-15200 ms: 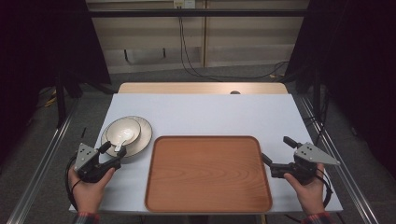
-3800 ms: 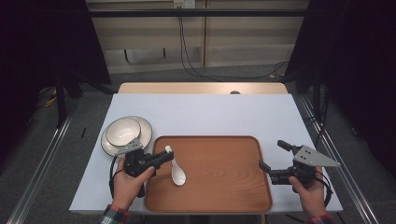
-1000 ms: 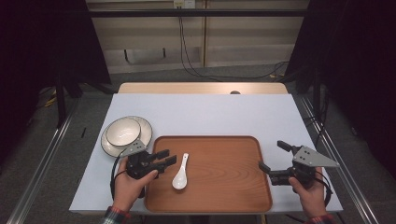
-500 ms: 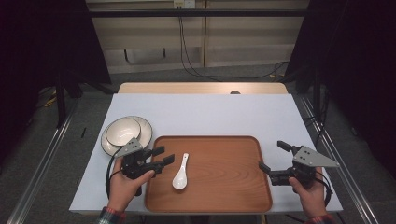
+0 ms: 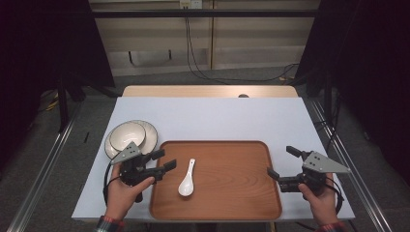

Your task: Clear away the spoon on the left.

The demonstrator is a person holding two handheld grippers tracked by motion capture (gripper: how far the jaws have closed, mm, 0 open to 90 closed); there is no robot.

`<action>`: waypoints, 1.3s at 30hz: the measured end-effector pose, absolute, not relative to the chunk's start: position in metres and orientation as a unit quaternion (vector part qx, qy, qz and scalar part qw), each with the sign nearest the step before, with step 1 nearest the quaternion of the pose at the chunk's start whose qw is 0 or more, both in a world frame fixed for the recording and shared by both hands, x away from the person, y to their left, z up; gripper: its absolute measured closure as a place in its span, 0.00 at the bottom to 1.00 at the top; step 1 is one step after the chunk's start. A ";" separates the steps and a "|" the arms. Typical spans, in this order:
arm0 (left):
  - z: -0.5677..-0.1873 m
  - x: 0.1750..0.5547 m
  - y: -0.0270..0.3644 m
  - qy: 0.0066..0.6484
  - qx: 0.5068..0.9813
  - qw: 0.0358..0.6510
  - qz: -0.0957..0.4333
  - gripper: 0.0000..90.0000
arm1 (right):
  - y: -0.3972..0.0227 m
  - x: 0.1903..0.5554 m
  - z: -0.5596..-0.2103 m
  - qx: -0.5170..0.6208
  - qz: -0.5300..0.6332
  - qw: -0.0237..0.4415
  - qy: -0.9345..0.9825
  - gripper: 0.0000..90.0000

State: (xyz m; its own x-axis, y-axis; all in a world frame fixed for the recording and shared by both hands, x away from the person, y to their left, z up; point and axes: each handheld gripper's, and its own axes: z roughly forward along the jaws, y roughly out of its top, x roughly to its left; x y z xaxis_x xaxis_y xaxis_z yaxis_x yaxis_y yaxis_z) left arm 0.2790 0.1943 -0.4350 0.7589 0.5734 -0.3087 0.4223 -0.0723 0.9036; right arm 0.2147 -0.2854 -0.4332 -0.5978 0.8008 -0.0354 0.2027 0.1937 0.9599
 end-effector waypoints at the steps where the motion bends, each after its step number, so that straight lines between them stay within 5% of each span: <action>1: -0.434 0.278 0.195 0.345 0.731 0.585 0.069 0.34 | -0.285 0.215 -0.433 0.349 0.531 0.281 0.720 0.02; 39: -0.426 0.280 0.218 0.329 0.717 0.609 0.085 0.17 | -0.285 0.215 -0.434 0.350 0.530 0.277 0.721 0.02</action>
State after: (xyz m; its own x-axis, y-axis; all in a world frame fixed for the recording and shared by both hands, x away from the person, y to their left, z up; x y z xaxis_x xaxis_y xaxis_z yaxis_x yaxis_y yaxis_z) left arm 0.2801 0.2183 -0.4260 0.7690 0.5754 -0.2783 0.3680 -0.0426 0.9289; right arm 0.2147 -0.2853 -0.4335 -0.6021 0.7979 -0.0285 0.2101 0.1928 0.9585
